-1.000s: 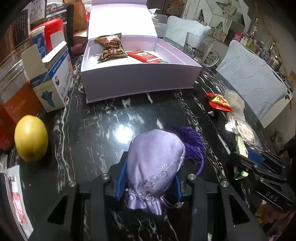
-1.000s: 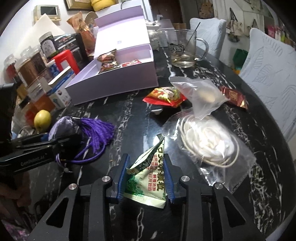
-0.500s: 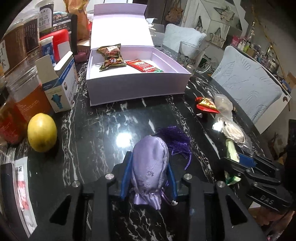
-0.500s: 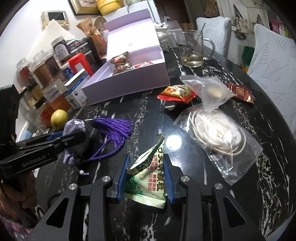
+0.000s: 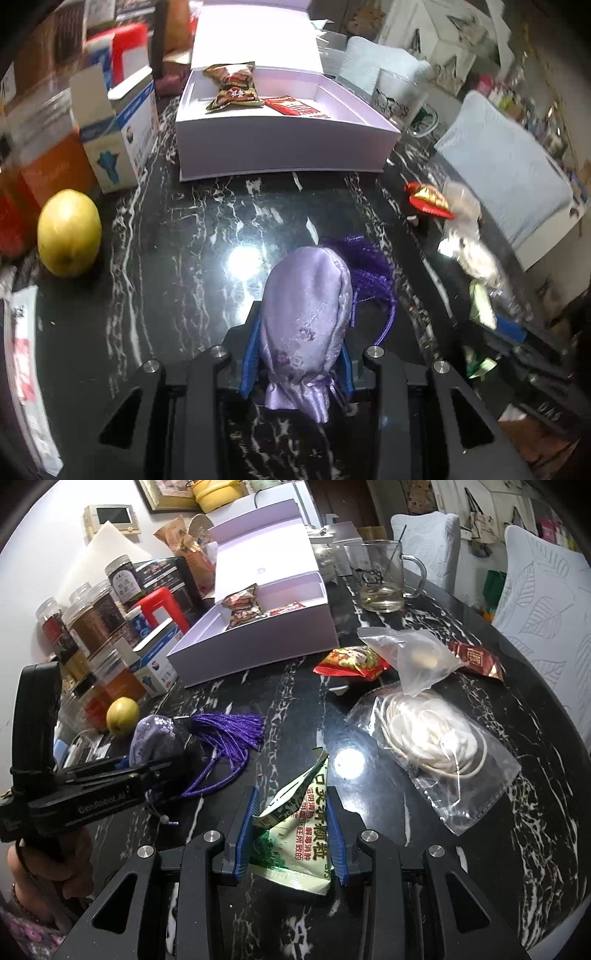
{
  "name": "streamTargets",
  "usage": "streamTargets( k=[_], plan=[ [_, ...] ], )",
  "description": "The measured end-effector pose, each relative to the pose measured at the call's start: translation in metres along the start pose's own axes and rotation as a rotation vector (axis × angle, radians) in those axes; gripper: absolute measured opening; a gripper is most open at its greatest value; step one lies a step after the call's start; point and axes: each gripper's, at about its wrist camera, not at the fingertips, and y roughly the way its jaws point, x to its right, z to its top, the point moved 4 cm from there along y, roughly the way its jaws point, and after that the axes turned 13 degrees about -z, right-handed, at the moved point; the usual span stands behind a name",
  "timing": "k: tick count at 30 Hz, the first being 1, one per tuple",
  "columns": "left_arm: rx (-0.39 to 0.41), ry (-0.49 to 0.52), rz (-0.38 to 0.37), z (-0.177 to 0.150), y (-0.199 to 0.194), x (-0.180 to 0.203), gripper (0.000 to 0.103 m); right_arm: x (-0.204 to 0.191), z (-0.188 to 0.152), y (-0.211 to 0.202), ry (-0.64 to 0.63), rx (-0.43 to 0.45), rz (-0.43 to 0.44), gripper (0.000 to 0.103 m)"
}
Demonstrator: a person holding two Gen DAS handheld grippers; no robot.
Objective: Organize soft objects
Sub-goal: 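Grasp the green triangular packet with the right gripper while the left gripper holds the pouch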
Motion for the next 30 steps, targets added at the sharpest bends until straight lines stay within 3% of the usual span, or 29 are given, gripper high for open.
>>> streamTargets(
  k=[7, 16, 30],
  plan=[
    [0.019, 0.001, -0.051, 0.008, -0.010, 0.007, 0.032, -0.005, 0.007, 0.000, -0.018, 0.009, 0.021, 0.035],
    [0.119, 0.071, -0.047, 0.038, -0.039, 0.021, 0.032, -0.021, 0.026, -0.005, -0.062, 0.031, 0.094, 0.035],
    [0.284, 0.184, -0.070, 0.094, -0.076, 0.052, 0.032, -0.037, 0.090, -0.040, -0.141, 0.170, 0.133, 0.035]
  ],
)
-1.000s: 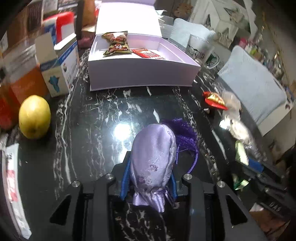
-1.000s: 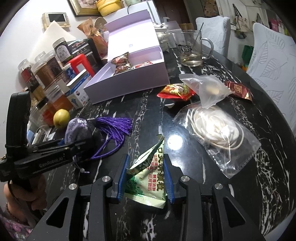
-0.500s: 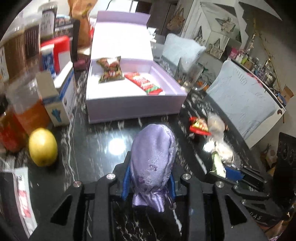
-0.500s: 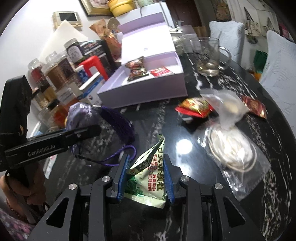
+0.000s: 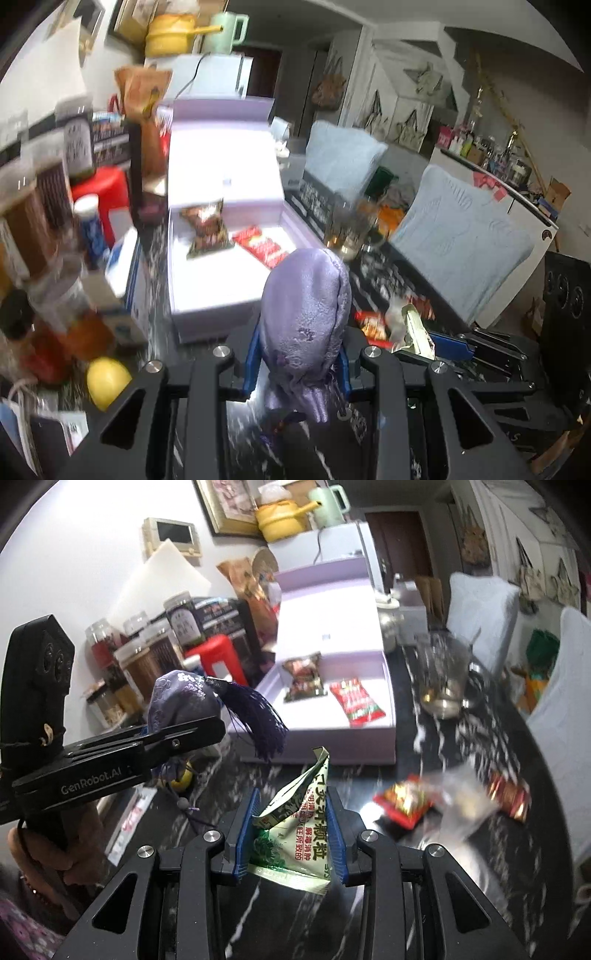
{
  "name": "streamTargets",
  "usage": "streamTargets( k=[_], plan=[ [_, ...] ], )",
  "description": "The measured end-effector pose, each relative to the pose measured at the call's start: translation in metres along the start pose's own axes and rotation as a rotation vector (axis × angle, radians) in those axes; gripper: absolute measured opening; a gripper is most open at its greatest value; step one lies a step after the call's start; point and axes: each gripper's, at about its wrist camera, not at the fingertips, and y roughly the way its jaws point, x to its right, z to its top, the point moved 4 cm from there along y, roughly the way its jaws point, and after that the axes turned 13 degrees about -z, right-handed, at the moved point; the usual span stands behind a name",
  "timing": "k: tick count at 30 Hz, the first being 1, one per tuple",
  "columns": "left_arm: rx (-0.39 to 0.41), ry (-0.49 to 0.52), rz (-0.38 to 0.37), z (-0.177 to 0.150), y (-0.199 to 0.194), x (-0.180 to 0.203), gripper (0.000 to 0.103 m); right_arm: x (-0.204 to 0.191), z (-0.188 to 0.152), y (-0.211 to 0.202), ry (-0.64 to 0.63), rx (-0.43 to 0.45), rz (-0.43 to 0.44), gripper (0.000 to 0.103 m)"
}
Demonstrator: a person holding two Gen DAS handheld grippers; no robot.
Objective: Organize soft objects
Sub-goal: 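Grasp the green triangular packet with the right gripper while the left gripper holds the pouch, then carry the held pouch and green packet up and over into the lavender box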
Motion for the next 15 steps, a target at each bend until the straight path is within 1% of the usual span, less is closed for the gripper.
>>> streamTargets(
  k=[5, 11, 15],
  plan=[
    [0.064, 0.033, -0.010, 0.029, -0.004, 0.003, 0.032, 0.005, 0.030, -0.005, -0.014, 0.053, -0.003, 0.035],
    [0.124, 0.058, 0.006, 0.059, -0.001, -0.001, 0.032, 0.008, 0.066, -0.005, -0.034, 0.105, 0.007, 0.035],
    [0.150, 0.065, 0.026, 0.078, 0.005, -0.007, 0.032, 0.009, 0.091, 0.000, -0.063, 0.136, -0.002, 0.035]
  ],
)
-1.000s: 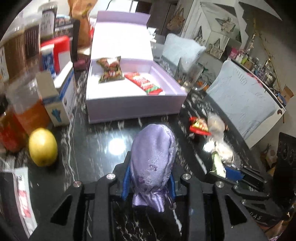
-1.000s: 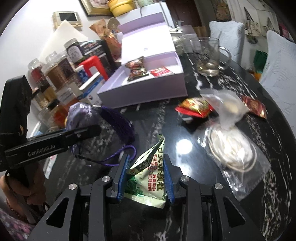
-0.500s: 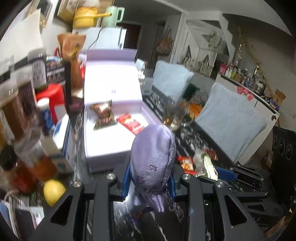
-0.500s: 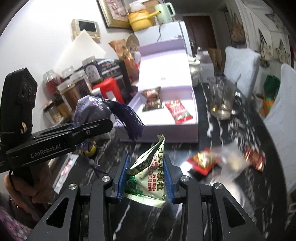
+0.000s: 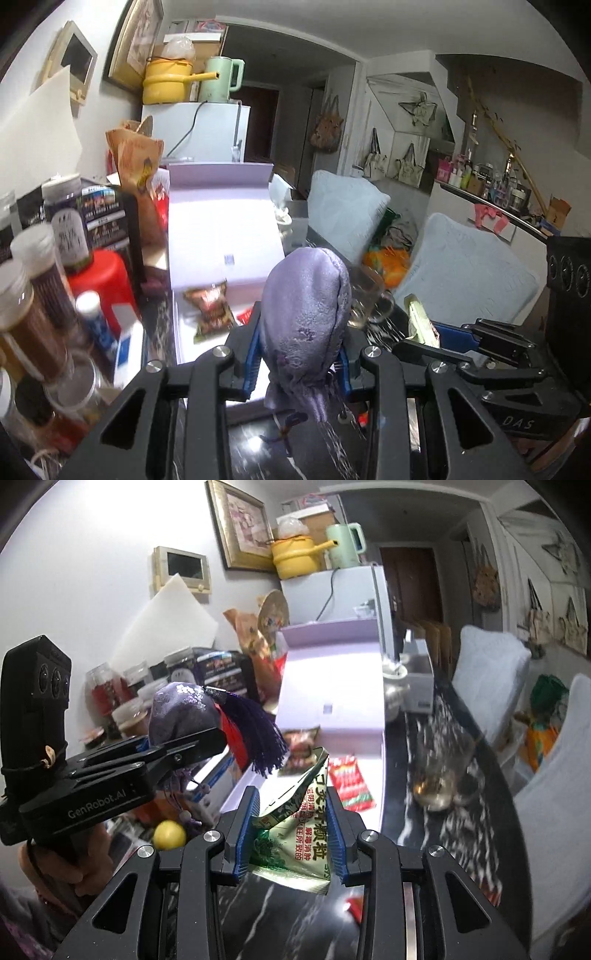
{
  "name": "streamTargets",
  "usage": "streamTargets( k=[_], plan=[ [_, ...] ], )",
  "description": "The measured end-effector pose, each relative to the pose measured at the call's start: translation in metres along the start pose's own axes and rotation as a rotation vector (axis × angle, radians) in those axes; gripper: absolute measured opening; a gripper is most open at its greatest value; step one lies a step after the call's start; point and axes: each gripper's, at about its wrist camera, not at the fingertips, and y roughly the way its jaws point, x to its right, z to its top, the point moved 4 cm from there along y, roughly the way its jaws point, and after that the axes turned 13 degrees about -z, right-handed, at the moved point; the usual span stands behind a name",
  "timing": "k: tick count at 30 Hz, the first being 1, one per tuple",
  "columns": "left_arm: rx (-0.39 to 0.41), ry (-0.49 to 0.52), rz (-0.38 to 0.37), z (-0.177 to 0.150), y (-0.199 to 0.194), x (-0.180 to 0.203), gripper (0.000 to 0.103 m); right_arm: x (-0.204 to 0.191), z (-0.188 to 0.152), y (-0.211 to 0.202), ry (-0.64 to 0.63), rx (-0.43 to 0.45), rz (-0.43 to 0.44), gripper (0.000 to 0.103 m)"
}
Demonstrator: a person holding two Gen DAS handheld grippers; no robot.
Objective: Organize soft objects
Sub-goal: 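Carry the held pouch and green packet up and over into the lavender box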
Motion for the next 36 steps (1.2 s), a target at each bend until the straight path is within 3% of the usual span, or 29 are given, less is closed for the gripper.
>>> streamTargets(
  k=[16, 24, 36],
  plan=[
    [0.065, -0.006, 0.037, 0.051, 0.054, -0.039, 0.032, 0.017, 0.072, 0.067, -0.012, 0.038, 0.022, 0.035],
    [0.003, -0.011, 0.087, 0.048, 0.090, -0.062, 0.032, 0.032, 0.083, 0.114, 0.014, -0.010, 0.011, 0.035],
    [-0.114, -0.038, 0.133, 0.024, 0.137, -0.091, 0.032, 0.036, 0.067, 0.167, 0.034, -0.119, -0.006, 0.035]
  ],
)
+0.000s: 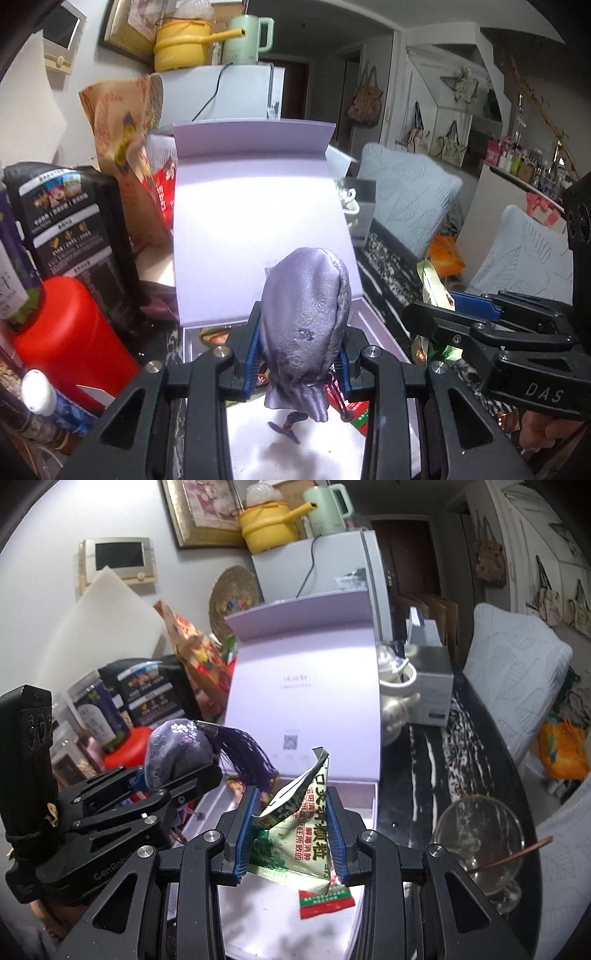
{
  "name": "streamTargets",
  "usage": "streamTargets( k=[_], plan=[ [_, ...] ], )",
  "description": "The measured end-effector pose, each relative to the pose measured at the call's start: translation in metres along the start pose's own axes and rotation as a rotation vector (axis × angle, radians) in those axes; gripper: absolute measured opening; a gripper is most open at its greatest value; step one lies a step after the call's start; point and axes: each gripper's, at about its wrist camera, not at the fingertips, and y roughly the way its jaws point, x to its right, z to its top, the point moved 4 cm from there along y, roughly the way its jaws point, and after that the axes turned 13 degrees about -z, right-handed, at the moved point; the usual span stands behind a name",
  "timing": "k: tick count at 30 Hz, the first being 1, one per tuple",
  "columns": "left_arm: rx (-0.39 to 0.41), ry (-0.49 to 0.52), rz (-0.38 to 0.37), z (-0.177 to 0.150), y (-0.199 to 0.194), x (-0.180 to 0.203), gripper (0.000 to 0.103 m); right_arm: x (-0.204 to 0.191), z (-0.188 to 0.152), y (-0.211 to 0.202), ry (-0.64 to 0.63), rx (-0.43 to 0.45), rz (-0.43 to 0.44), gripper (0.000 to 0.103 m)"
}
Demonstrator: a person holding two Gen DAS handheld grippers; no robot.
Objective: Organize soft objects
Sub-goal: 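Carry the held pouch and green packet up and over into the lavender box, then open the right gripper to drop the green packet while the left gripper releases the pouch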
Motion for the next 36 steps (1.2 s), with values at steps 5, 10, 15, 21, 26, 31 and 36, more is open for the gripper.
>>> streamTargets(
  k=[5, 10, 15, 21, 26, 31, 36],
  plan=[
    [-0.058, -0.007, 0.012, -0.007, 0.017, -0.005, 0.032, -0.001, -0.005, 0.016, -0.005, -0.034, -0.012, 0.035],
    [-0.117, -0.028, 0.034, -0.017, 0.034, -0.015, 0.032, 0.000, -0.009, 0.032, -0.001, -0.075, -0.011, 0.035],
    [-0.151, -0.033, 0.049, -0.023, 0.044, -0.018, 0.032, 0.002, -0.011, 0.043, 0.001, -0.102, -0.017, 0.035],
    [-0.208, -0.031, 0.070, -0.030, 0.054, -0.019, 0.032, 0.005, -0.015, 0.059, -0.012, -0.134, -0.039, 0.035],
    [-0.247, -0.037, 0.087, -0.036, 0.062, -0.022, 0.032, 0.006, -0.021, 0.073, -0.028, -0.164, -0.064, 0.035],
    [-0.291, -0.065, 0.093, -0.044, 0.070, -0.029, 0.032, 0.004, -0.027, 0.085, -0.036, -0.194, -0.066, 0.035],
    [-0.351, -0.104, 0.124, -0.052, 0.081, -0.038, 0.032, 0.003, -0.032, 0.096, -0.046, -0.213, -0.073, 0.036]
  ],
)
